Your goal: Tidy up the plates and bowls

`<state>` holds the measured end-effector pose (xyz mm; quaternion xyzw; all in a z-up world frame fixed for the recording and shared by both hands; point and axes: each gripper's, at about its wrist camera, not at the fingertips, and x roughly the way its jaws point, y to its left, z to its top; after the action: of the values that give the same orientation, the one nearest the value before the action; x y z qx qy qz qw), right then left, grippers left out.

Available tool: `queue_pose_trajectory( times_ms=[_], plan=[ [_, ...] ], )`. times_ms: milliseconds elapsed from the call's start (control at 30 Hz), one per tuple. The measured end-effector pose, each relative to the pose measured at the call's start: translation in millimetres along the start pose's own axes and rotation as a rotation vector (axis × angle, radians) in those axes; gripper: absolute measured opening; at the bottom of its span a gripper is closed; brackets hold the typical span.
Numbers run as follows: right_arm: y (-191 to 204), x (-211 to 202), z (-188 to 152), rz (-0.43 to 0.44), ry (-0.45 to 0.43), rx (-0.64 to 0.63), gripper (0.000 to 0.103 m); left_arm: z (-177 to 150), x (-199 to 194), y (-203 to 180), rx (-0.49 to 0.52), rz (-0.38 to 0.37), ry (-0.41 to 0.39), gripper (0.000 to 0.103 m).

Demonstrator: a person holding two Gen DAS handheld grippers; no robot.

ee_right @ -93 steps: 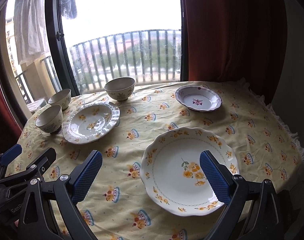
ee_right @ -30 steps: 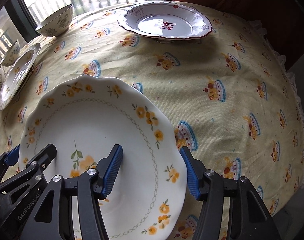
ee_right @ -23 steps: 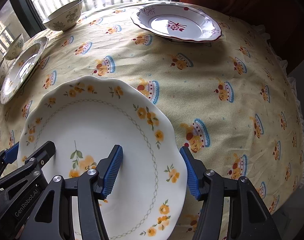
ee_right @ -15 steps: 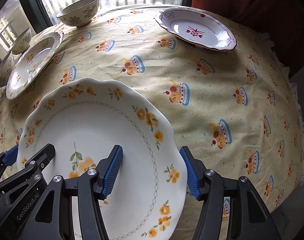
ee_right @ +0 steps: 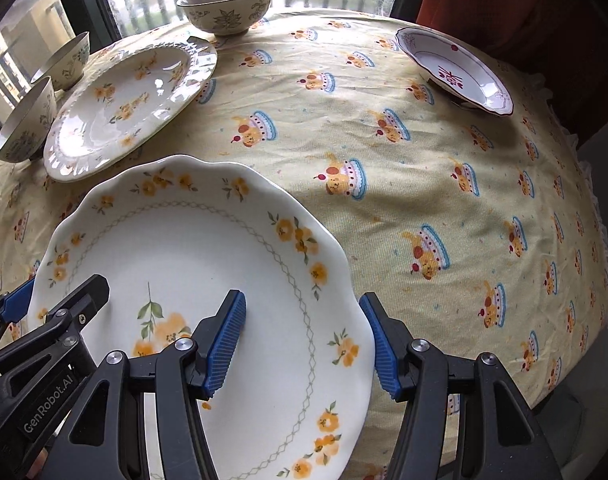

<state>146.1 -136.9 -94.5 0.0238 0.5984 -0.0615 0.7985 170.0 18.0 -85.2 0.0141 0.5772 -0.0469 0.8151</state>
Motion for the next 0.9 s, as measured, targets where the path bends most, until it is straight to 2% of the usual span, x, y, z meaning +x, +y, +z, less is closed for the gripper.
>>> queue_pose_trajectory(
  times_ms=[400, 600, 900],
  plan=[
    [78, -5, -10, 0.012, 0.005, -0.019, 0.062, -3, 0, 73, -0.033, 0.015, 0.002, 0.063],
    [95, -3, -9, 0.029, 0.010, 0.011, 0.062, -3, -2, 85, -0.004, 0.030, -0.017, 0.063],
    [112, 0, -9, 0.040, 0.020, 0.004, 0.062, 0, 7, 99, -0.014, 0.038, 0.014, 0.063]
  ],
)
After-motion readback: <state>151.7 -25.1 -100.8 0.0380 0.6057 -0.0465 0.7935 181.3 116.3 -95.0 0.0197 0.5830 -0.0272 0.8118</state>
